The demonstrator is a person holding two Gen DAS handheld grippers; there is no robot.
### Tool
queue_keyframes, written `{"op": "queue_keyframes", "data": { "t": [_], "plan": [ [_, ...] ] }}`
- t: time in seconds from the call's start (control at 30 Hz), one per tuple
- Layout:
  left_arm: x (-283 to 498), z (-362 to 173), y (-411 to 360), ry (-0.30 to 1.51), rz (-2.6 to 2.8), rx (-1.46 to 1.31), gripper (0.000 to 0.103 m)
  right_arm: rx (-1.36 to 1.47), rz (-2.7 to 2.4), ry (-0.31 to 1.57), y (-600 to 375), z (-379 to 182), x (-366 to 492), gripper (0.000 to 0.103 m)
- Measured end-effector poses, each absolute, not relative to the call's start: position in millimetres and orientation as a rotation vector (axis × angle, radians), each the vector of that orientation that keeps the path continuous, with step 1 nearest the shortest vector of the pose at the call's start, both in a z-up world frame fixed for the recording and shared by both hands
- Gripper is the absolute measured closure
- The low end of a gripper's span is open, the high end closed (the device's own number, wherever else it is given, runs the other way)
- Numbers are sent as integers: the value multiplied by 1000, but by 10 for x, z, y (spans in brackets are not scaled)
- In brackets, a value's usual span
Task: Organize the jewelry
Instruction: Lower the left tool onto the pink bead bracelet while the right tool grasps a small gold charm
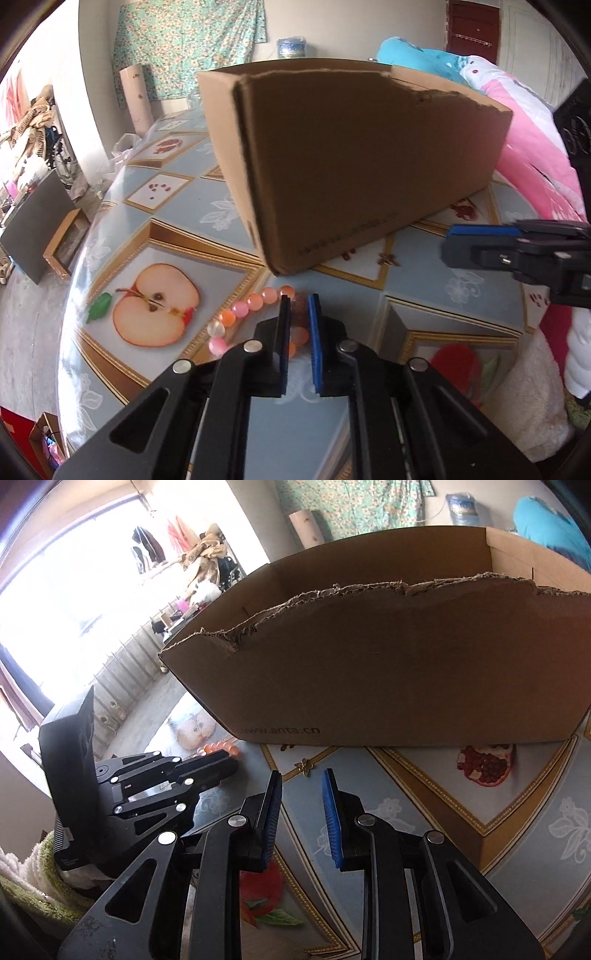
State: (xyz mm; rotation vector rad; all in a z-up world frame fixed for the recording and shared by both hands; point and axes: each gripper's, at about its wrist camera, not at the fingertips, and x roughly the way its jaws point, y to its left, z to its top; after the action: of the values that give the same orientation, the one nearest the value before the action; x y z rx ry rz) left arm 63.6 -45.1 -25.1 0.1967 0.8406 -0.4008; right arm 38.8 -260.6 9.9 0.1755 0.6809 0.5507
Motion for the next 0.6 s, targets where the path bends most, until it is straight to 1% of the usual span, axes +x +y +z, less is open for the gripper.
{"op": "queue_keyframes", "data": {
  "t": [0.1, 0.6],
  "plan": [
    [540, -254, -501, 833, -407, 224, 94, 148, 546, 666, -2556, 110, 397, 79],
    [509, -258, -474, 842, -421, 167, 94, -34, 444, 617, -2302, 75, 400, 80]
  ]
}}
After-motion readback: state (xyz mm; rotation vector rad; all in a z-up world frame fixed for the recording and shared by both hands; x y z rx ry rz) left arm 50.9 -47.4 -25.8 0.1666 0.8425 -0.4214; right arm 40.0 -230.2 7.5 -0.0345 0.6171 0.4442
